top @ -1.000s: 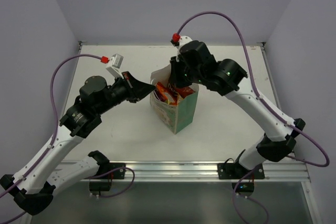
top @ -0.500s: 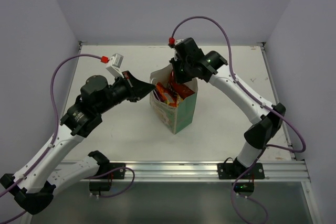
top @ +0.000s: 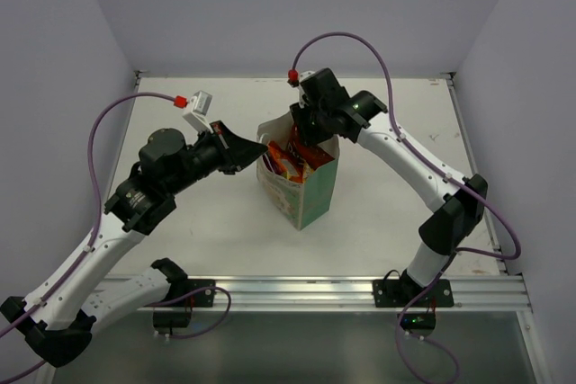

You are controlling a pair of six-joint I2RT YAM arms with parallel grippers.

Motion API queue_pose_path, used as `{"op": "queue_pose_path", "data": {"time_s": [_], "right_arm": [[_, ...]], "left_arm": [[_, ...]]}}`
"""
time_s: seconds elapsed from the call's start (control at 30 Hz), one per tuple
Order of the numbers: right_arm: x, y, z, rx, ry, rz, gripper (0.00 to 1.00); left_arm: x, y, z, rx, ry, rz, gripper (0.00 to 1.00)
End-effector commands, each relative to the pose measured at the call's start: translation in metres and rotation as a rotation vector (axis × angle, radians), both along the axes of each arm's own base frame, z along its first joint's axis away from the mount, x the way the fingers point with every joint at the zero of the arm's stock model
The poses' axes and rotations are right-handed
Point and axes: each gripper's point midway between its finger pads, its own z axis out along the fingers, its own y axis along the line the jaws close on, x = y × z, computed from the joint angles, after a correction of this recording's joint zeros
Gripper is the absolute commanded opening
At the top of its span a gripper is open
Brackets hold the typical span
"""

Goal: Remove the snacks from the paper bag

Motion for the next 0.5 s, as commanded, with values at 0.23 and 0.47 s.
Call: {"op": "queue_pose_path", "data": {"time_s": [0.23,0.47], "right_arm": [[0.019,0.016,0.000,0.026,-0.050,0.015,0.47],[0.036,0.026,-0.008,0.023,-0.067,-0.001,0.47]], "left_arm": [[-0.004,-0.002,0.024,-0.060,-0.058,-0.021,0.00],[-0.006,-0.003,0.022,-0.062,-0.050,-0.031,0.00]]}}
